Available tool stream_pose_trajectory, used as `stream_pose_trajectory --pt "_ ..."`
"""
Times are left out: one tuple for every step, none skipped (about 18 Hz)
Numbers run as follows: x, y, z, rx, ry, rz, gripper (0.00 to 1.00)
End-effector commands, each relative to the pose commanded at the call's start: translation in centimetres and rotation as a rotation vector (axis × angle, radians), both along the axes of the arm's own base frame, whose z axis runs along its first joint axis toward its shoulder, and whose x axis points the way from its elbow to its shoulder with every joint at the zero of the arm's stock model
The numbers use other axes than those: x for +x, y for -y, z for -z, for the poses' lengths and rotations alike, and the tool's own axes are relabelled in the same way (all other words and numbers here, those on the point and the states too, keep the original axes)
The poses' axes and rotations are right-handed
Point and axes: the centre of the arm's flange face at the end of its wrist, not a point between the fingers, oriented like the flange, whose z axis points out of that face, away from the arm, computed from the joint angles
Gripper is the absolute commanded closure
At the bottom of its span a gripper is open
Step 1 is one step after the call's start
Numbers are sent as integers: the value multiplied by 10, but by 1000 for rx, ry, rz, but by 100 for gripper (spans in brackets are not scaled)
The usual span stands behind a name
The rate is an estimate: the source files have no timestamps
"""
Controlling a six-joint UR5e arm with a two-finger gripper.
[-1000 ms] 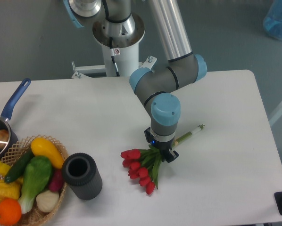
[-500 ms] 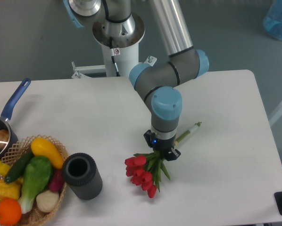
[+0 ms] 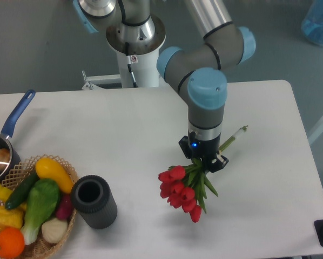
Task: Pick up the flowers from the table
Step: 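Lift the gripped red tulip bunch up off the table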
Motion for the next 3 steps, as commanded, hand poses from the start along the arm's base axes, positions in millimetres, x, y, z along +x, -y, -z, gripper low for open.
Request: stream_pose_trajectory --pt "-1 -1 -5 1 -2 1 100" --pt "-2 -1 -8 -6 5 3 100" --pt "-1 1 -18 -6 3 3 100"
